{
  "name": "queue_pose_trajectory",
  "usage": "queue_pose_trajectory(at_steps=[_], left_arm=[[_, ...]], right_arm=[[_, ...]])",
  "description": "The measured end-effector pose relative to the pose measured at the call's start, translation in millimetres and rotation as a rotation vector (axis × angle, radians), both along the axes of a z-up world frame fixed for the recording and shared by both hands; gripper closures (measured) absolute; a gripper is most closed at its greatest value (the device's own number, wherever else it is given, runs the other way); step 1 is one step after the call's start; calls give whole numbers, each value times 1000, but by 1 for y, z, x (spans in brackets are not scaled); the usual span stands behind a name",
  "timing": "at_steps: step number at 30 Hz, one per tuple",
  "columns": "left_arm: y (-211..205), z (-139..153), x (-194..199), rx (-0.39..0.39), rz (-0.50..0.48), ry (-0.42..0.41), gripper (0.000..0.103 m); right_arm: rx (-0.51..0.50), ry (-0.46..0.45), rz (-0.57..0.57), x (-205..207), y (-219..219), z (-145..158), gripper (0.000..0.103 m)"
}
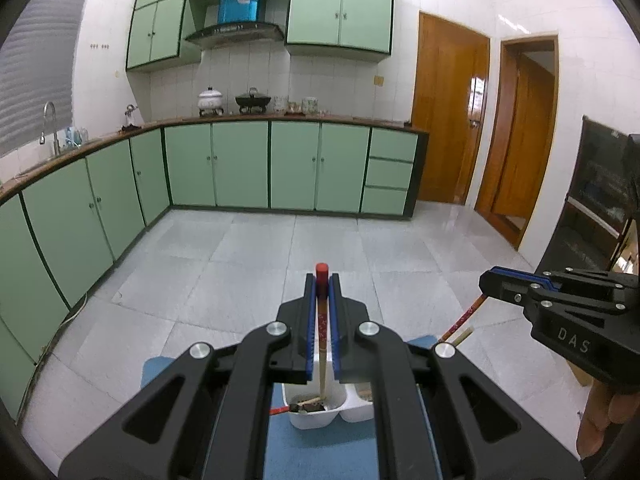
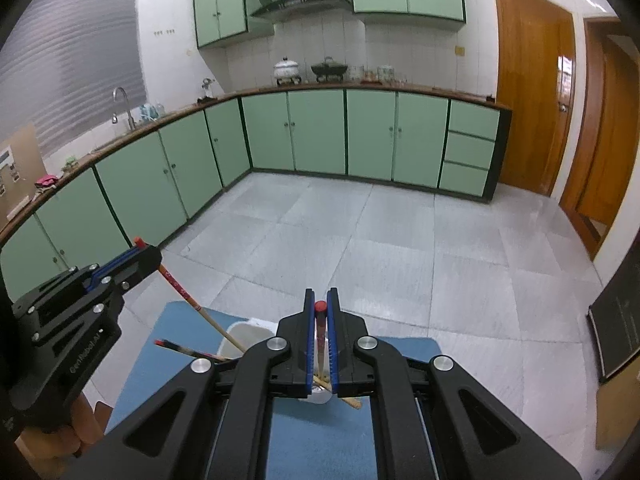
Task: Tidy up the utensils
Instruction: 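Carry both chopsticks to the white holder and open both grippers over it, then move both grippers back over the last two chopsticks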
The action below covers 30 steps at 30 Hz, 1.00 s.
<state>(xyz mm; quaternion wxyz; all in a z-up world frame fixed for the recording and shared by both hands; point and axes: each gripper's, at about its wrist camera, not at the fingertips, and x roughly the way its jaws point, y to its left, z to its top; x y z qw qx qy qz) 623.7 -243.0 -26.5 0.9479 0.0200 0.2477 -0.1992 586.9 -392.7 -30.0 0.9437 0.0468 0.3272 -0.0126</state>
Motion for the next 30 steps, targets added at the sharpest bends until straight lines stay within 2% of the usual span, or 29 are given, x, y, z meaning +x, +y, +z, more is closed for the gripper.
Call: queue_pose_trajectory(at_steps=[3,6,8,11,13,15,17,22,25,30], left_arm=[[1,-18,11,11,5,35,98],[9,-28,13,18,17,47,97],[16,-27,10,20,16,41,88],[30,-15,-1,14,26,10,75],[42,-6,-11,14,28,-6,73],[51,0,-24,17,28,-18,66],[65,4,-42,18,34,-32,55],[98,-1,-101,27,33,-55,43],[119,-16,-133,10,43,-41,38],[151,-64,-196,-2,76,22,31]], right_arm=[[25,28,5,9,-5,-21,97],[31,34,5,8,-10,-29,94],[20,14,-3,-1,-13,-28,85],[31,-13,-8,-15,-20,-23,85],[41,-28,-13,-30,-24,-20,85],[42,-48,-6,-47,-25,-16,84],[41,-69,3,-67,-23,-14,84],[5,-122,33,-134,-9,-25,77],[-8,-129,43,-179,2,-49,75],[1,-95,37,-235,18,-102,72]])
